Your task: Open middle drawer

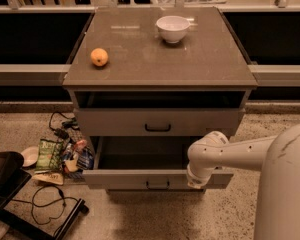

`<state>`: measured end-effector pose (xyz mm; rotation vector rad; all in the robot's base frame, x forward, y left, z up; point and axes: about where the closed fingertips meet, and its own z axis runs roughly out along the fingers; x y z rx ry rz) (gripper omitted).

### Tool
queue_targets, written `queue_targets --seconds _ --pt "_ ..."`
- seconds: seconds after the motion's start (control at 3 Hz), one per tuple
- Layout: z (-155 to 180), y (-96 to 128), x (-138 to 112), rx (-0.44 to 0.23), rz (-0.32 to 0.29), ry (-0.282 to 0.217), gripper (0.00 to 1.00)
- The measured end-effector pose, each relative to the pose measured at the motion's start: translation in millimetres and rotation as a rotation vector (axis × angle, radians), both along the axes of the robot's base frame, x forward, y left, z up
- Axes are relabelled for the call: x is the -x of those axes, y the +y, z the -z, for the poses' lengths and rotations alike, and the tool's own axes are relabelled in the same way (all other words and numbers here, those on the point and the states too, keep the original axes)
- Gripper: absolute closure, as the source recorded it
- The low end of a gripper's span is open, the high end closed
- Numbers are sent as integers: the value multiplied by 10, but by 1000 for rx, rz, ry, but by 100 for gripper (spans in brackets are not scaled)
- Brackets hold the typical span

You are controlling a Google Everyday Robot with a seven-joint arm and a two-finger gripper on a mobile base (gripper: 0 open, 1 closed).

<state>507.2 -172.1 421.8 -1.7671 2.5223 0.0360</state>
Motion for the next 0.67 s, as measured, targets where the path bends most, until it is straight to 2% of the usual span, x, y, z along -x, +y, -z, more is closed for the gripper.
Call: queue_targets --seconds 0.67 --pt "-11 0 1 0 0 0 100"
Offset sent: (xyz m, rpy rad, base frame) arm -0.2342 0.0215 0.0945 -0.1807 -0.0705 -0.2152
